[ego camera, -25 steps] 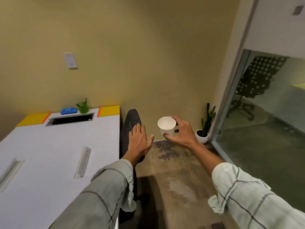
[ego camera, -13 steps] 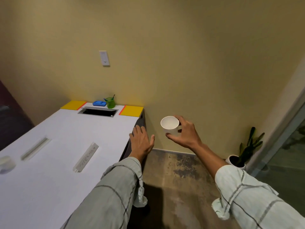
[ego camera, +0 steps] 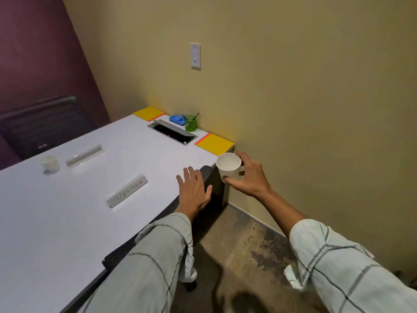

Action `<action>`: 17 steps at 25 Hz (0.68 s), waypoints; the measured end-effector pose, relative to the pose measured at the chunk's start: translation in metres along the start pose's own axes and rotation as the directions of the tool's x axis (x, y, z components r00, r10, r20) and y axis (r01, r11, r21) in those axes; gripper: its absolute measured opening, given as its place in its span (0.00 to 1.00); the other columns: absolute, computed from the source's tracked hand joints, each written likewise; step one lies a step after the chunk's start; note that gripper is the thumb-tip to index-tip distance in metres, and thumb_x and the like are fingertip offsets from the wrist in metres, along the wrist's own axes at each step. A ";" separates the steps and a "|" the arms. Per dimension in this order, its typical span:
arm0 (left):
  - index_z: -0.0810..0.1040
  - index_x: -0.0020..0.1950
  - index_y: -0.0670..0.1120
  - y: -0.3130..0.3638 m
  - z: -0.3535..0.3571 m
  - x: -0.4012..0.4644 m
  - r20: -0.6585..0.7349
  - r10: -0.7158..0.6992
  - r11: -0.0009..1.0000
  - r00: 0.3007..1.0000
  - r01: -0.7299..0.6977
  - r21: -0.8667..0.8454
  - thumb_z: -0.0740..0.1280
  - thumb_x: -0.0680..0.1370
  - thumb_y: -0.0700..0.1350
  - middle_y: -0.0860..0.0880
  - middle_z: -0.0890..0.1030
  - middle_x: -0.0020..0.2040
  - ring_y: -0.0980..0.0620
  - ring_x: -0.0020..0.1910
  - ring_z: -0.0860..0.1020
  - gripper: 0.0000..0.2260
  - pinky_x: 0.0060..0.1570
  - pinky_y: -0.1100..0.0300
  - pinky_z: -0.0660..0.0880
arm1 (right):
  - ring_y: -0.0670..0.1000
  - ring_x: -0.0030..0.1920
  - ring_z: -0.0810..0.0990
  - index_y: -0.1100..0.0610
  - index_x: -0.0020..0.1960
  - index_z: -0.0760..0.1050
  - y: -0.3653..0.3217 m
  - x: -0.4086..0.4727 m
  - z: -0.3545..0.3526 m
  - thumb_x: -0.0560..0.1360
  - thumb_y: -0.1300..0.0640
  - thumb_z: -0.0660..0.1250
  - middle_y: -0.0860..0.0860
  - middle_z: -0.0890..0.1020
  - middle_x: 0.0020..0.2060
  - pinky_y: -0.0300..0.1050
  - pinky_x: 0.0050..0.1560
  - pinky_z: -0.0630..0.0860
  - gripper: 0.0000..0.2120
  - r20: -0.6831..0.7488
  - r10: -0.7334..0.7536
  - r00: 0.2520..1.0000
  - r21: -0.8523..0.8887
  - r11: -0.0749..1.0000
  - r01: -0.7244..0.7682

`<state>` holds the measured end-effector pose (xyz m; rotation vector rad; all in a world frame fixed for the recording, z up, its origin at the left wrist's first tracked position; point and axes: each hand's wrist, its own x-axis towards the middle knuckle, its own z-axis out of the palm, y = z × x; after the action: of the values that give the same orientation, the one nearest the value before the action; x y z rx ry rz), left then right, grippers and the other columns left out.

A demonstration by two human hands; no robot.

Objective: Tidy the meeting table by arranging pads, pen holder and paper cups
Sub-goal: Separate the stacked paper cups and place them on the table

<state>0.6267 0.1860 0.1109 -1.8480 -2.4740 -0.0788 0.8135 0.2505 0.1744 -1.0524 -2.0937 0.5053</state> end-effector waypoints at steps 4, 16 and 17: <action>0.58 0.76 0.40 0.007 0.009 0.005 0.034 -0.099 0.995 0.995 0.100 -0.025 0.48 0.80 0.64 0.36 0.58 0.77 0.36 0.77 0.54 0.34 0.72 0.36 0.56 | 0.54 0.56 0.80 0.55 0.68 0.70 0.022 0.043 0.010 0.62 0.44 0.78 0.53 0.80 0.60 0.50 0.52 0.81 0.39 0.108 -0.036 0.994 0.069 0.997 0.028; 0.60 0.76 0.40 0.017 0.015 0.007 0.036 -0.344 0.937 0.938 0.345 -0.052 0.47 0.79 0.66 0.40 0.63 0.76 0.41 0.75 0.61 0.36 0.71 0.46 0.64 | 0.44 0.53 0.74 0.55 0.68 0.70 0.068 0.116 0.053 0.63 0.47 0.79 0.51 0.79 0.60 0.19 0.42 0.69 0.38 0.372 -0.363 0.854 0.383 0.898 0.215; 0.61 0.75 0.40 0.019 0.014 0.008 0.045 -0.354 0.933 0.934 0.357 -0.056 0.47 0.79 0.66 0.40 0.64 0.75 0.42 0.74 0.63 0.35 0.69 0.46 0.65 | 0.45 0.52 0.75 0.54 0.68 0.70 0.074 0.120 0.054 0.63 0.46 0.79 0.51 0.79 0.60 0.20 0.41 0.70 0.37 0.388 -0.372 0.843 0.403 0.891 0.208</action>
<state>0.6425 0.1997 0.0974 -1.4058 -2.8310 -0.1422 0.7631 0.3900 0.1452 -0.4113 -2.3943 0.9992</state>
